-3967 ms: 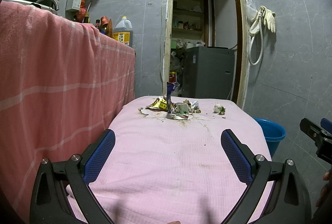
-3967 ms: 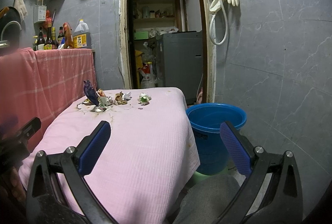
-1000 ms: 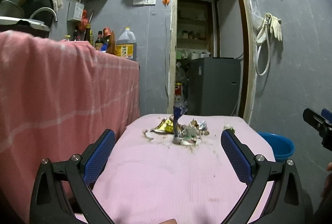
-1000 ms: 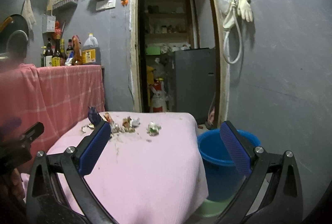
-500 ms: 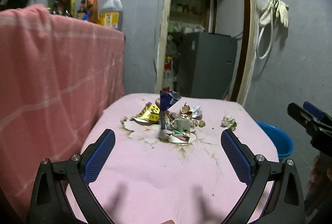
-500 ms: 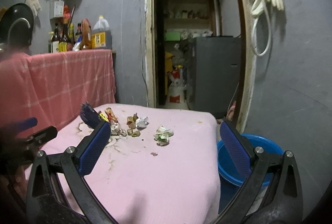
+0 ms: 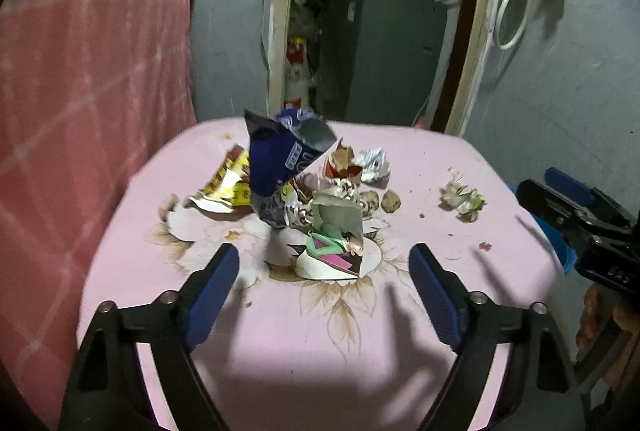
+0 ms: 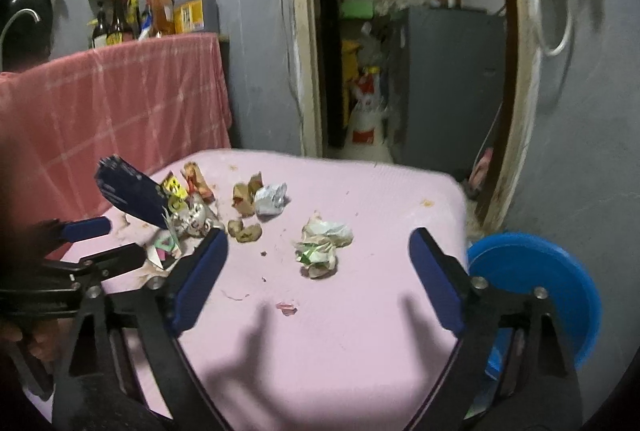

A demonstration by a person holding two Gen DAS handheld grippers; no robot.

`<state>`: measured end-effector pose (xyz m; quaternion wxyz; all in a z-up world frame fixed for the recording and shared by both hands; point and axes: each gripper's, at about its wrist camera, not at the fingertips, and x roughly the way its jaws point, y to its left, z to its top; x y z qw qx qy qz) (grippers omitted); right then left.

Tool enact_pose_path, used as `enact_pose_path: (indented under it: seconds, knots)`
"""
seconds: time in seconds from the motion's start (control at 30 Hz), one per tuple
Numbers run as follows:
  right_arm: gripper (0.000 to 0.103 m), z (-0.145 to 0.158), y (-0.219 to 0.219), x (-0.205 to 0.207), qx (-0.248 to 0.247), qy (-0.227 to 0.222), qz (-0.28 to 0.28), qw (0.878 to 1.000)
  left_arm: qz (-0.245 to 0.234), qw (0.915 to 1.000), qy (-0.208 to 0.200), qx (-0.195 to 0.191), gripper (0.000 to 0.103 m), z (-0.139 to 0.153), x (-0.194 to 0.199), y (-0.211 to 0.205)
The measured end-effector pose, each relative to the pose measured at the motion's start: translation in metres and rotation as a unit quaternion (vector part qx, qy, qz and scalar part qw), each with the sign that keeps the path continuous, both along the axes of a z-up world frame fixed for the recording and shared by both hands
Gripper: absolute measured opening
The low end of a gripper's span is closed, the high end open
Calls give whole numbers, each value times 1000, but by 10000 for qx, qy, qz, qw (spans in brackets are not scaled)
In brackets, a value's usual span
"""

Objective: Collect trash
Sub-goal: 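Reach the right tool to the crumpled white-green wrapper and close on it, then carry the wrapper in the right tool over the blue bucket and open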

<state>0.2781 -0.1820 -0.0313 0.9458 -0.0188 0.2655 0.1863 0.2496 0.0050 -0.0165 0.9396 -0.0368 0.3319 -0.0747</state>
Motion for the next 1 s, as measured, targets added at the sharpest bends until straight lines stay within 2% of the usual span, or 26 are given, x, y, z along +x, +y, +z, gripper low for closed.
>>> enact_pose_path:
  seconds: [0.17, 0.37, 0.5, 0.63, 0.73, 0.8, 0.9, 1.0]
  knots:
    - [76, -18, 5, 33, -63, 641, 98, 9979, -115, 9993, 344, -108, 75, -9, 21, 4]
    - [72, -29, 11, 60, -86, 1108, 145, 9937, -148, 9975, 672, -187, 75, -21, 40, 5]
    - [64, -35, 13, 69, -106, 1405, 244, 9897, -196, 9967, 779, -129, 67, -24, 46, 3]
    - [59, -37, 15, 70, -186, 1471, 293, 9885, -274, 9960, 824, -233, 48, -23, 47, 3]
    - [45, -38, 16, 69, -227, 1488, 301, 9882, -358, 9952, 854, -305, 35, -23, 45, 0]
    - [31, -39, 13, 69, -166, 1512, 300, 9879, -365, 9954, 837, -288, 35, -21, 42, -6]
    - [28, -39, 8, 67, 21, 1531, 308, 9877, -388, 9954, 810, -330, 35, -20, 34, -8]
    - [28, -34, 2, 55, 205, 1359, 345, 9899, -438, 9953, 753, -430, 35, -17, 26, -10]
